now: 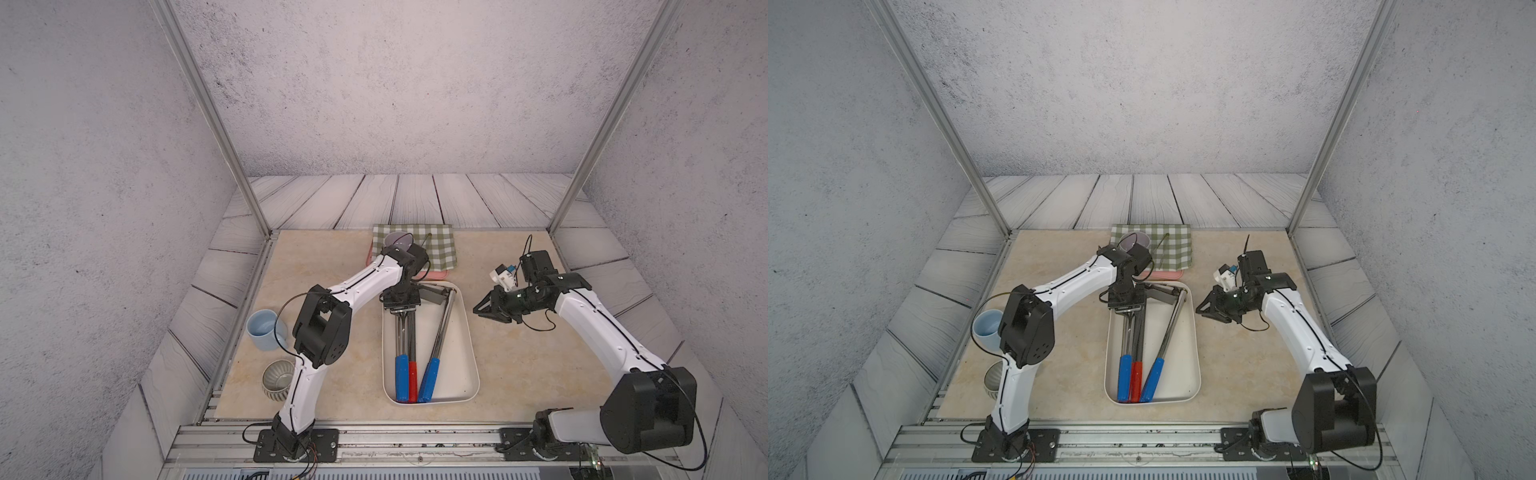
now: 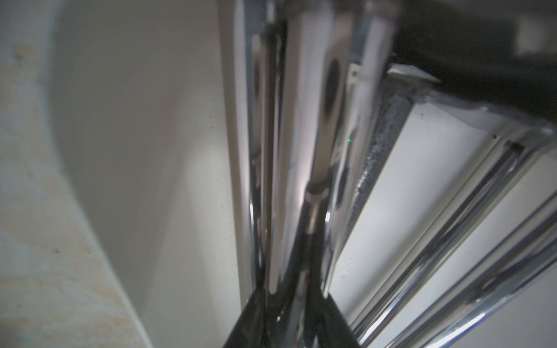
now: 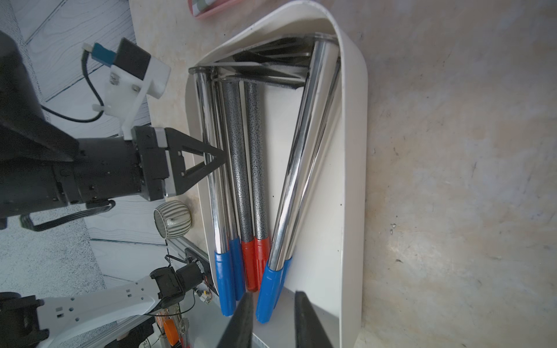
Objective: Put the small hoe into the storage box
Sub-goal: Place the hoe in the storage box.
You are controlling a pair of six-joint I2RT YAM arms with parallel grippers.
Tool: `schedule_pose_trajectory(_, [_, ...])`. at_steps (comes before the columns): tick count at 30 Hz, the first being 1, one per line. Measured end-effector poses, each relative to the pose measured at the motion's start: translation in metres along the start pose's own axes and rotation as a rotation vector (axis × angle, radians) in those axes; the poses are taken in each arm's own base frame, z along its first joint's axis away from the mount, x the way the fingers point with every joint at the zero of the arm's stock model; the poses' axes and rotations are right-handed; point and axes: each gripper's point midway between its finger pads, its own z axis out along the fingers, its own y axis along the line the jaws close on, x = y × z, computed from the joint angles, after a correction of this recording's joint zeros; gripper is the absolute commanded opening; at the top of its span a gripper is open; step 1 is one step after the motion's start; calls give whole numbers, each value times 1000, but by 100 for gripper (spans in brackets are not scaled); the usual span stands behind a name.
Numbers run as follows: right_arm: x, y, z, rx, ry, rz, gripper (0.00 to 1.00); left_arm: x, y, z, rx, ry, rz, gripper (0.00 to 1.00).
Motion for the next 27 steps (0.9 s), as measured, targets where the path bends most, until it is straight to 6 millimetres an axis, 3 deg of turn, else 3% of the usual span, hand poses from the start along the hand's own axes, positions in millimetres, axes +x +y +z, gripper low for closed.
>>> schedule_pose_trajectory(3, [-1, 0, 0, -1, -2, -2, 26, 2, -3, 1, 17, 0, 21, 19])
schedule_pose_trajectory(13, [-1, 0, 0, -3, -3, -3, 26, 6, -8, 4, 29, 4, 19, 20])
schedule_pose_trajectory(21, [-1, 1, 0, -5, -2, 0, 26, 6, -7, 3, 31, 1, 7, 33])
schedule_pose_trajectory(27, [-3, 2, 0, -12, -8, -1, 26, 8, -10, -17, 54, -32, 15, 35])
